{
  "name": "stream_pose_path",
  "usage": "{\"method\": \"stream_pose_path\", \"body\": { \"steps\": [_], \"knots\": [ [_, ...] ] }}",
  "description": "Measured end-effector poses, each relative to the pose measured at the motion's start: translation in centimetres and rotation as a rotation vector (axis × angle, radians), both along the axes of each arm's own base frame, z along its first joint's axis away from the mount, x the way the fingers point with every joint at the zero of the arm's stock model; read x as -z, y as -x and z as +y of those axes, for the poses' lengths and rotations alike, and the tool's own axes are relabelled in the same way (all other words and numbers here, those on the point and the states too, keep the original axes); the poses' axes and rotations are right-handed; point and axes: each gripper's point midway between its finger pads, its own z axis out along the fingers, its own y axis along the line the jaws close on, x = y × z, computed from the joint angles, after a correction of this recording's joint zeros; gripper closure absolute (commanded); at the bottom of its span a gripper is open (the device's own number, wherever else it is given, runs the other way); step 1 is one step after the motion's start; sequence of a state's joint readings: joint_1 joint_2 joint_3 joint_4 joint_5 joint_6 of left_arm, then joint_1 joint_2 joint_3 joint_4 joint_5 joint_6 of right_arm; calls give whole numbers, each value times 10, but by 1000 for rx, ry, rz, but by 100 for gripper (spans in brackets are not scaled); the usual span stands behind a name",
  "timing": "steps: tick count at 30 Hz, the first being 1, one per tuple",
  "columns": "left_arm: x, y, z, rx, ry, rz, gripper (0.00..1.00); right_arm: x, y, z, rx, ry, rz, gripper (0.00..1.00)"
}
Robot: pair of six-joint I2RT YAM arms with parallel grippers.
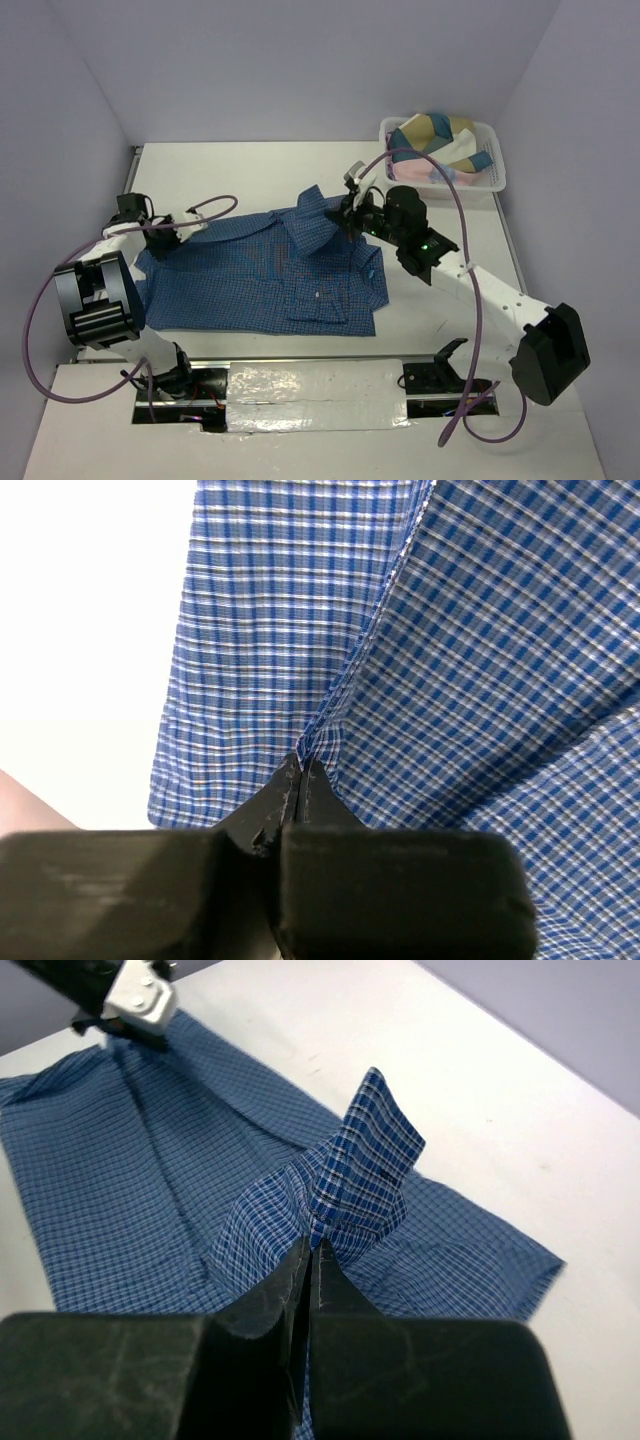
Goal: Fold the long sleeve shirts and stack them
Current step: Fold the shirt
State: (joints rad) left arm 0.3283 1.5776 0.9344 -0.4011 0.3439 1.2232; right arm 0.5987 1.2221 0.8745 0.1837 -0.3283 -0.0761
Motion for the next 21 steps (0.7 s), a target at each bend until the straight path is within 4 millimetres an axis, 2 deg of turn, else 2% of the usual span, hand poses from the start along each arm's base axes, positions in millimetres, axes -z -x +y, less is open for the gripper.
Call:
{"method": "stream_pose_path", "body": {
  "steps": [5, 10, 13, 16, 21],
  "knots": [
    [-10, -7, 5, -5, -15, -44, 100, -23, 4, -27, 74, 0, -41, 100],
    [-26, -14, 17, -20, -19, -96, 100, -64, 27, -51, 108, -30, -127, 100],
    [-39, -19, 24, 1, -37, -139, 100, -80, 41, -59, 108, -45, -159, 100],
    [-45, -19, 23, 34, -50, -157, 100, -80, 52, -62, 97, -43, -148, 100],
    [-47, -10, 24, 102, -61, -134, 100, -60, 70, -59, 58, 1, -62, 100]
  ]
}}
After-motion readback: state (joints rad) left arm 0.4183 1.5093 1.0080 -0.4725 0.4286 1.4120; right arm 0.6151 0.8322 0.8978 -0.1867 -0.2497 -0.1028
